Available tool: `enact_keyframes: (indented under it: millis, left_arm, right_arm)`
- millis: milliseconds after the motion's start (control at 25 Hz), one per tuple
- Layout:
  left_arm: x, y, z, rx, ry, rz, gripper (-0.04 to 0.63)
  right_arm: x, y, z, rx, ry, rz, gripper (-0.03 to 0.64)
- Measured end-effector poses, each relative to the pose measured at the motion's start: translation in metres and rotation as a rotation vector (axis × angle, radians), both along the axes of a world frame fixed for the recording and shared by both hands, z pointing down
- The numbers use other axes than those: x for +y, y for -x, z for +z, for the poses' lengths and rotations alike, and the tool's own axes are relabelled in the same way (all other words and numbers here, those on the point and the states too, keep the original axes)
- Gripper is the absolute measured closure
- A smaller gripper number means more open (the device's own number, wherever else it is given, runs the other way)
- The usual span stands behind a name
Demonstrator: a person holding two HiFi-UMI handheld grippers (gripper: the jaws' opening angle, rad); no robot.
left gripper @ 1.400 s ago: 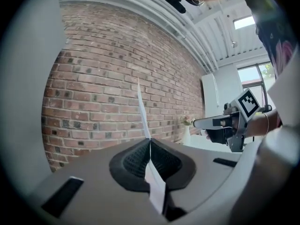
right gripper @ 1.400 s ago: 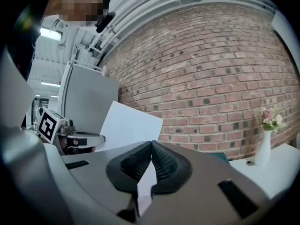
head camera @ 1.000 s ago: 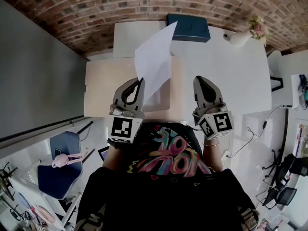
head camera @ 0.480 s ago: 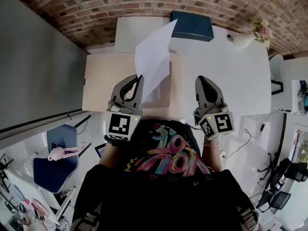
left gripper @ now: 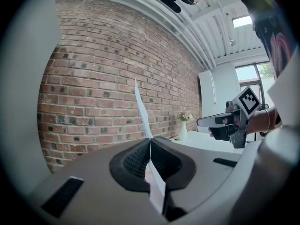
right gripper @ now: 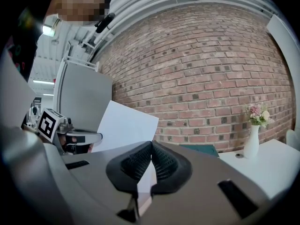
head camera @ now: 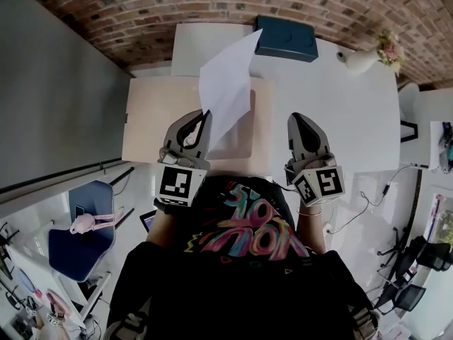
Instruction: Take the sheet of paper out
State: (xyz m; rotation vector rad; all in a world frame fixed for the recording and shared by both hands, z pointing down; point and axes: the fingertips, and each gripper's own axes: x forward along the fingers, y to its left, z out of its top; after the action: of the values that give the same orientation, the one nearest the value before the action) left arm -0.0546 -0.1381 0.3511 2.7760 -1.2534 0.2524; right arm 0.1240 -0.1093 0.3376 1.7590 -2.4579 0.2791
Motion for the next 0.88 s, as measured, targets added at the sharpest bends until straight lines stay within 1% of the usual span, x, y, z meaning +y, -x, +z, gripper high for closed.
enact_keyframes:
  millis: [120,480,880]
  left_arm:
    - [-0.0006,0.0022,0.0,-0.002,-0.003,-0.002,0.571]
    - [-0.006,0.0041,-0.0002,-0.007,-0.002,-0.014,0.571]
    - [-0.0091,0.0092,0.0012,-0.013,0.004,-0.025,0.571]
  right_arm:
    - [0.0005,0.0027,0.0027,0.013,0.006,-0.007,0.598]
    - [-0.0035,0.0001,0.0045,0.01,0.013,-0.003,0.598]
    - [-0.0085,0.0047,-0.0008,0.001,-0.003,-0.018,0.598]
